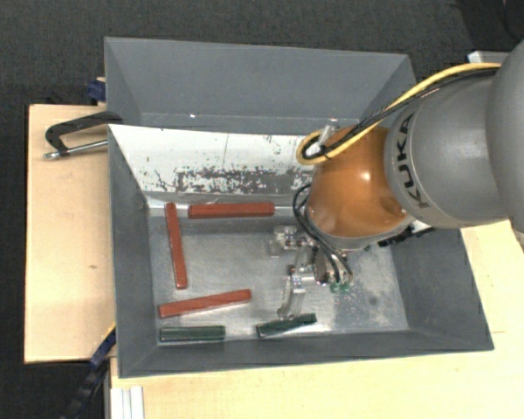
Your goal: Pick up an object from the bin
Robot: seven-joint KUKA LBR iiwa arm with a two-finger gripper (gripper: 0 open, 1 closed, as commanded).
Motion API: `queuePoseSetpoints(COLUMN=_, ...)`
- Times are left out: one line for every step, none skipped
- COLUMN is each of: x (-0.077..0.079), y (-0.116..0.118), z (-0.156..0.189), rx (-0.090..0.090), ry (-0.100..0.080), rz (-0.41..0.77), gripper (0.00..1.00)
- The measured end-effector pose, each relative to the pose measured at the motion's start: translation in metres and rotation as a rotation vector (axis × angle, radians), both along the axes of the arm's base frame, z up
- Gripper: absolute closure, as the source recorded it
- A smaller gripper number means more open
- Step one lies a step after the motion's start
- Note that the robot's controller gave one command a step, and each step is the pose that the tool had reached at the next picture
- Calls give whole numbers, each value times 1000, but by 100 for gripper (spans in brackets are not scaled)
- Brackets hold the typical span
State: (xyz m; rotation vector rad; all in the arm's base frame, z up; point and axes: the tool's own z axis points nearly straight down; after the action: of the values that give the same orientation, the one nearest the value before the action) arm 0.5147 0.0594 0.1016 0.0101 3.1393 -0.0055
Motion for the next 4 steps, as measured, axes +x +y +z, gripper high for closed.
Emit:
queuePoseSetpoints(x=-14, y=27, z=-18, rx=9, ry=2, rz=-18, gripper=0)
queuePoseSetpoints(x=-10, y=47, z=-27, rx=5, ry=-2, rz=-93, gripper=0)
queuePoseSetpoints(x=-17, y=77, z=-31, rx=6, ry=0, rz=-179, gripper=100)
queuePoseSetpoints(x=-17, y=77, z=-31, rx=6, ry=1, rz=-179, gripper=100)
